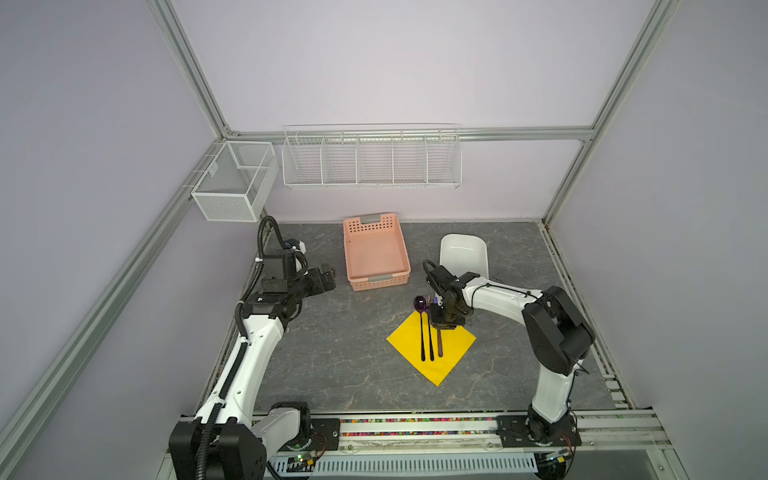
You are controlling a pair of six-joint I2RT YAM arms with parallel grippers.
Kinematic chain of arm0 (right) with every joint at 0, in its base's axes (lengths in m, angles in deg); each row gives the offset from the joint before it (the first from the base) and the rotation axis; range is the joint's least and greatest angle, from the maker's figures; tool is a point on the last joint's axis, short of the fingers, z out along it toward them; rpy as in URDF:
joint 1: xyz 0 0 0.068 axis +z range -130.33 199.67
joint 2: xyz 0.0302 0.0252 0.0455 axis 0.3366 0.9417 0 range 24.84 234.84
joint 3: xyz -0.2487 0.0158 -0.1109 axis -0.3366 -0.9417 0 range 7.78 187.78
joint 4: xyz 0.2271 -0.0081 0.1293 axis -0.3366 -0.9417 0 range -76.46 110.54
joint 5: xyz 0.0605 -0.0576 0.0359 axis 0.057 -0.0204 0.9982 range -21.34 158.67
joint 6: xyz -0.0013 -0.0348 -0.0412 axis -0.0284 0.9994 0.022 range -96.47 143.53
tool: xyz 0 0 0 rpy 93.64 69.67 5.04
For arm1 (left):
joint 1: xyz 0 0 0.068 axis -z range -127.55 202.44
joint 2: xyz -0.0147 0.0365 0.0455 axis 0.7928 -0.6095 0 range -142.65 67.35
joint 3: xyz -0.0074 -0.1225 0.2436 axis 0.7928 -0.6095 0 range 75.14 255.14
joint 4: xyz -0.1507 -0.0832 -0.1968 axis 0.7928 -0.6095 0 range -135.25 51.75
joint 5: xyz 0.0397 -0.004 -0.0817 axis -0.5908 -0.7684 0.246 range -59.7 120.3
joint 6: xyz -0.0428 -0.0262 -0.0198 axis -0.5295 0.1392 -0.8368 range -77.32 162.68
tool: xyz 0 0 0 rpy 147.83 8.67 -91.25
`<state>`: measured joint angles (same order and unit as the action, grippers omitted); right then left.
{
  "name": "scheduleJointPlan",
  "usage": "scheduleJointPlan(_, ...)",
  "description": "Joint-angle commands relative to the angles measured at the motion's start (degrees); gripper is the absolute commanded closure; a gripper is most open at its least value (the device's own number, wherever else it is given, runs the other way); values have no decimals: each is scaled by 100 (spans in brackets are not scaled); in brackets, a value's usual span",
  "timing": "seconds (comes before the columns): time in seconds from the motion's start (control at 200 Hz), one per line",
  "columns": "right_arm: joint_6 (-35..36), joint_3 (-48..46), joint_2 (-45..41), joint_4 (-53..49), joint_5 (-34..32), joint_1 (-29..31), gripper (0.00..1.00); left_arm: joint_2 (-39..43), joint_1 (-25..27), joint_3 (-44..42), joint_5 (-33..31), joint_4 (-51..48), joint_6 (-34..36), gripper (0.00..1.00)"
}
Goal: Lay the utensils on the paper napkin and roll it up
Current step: 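Lower the knife onto the napkin beside the fork with the right gripper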
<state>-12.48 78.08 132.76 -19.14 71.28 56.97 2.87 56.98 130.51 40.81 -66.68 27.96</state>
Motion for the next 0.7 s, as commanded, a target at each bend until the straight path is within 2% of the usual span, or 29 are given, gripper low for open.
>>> scheduleJointPlan(0.0,-59,48,120,-207,18,47,84,53,-23,-9,-1,10,28,3)
scheduleJointPlan(0.695,-366,-43,97,-43,328,56,85,59,-23,-3,-17,4,31,3)
